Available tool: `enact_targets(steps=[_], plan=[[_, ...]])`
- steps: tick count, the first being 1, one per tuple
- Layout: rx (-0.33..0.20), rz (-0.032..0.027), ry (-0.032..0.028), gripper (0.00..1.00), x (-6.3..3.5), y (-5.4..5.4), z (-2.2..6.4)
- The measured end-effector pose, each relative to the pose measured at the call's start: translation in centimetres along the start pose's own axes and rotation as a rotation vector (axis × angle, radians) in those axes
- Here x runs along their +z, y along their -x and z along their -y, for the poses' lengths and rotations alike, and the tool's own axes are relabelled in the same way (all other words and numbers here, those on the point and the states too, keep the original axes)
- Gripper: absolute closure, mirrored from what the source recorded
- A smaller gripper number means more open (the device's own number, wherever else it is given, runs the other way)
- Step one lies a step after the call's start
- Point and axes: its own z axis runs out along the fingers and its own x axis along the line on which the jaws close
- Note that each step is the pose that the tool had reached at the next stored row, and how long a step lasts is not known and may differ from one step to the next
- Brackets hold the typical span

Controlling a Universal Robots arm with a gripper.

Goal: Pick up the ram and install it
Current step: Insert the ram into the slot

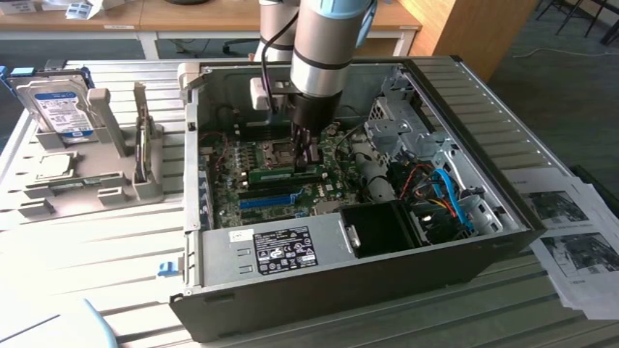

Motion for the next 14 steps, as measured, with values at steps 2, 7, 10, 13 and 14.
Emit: enact_targets(steps=[2,7,10,13,14], plan=[[0.0,-0.0002,0.0001,0.89,0.06,0.0,0.0],[0.0,-0.0003,0.0001,0.89,0.23,0.0,0.01],[0.0,-0.0003,0.0001,0.89,0.34,0.0,0.02],[0.0,-0.0002,0.0001,0.89,0.47,0.0,0.02],[0.0,-0.0003,0.0001,0.89,0.5,0.0,0.03]])
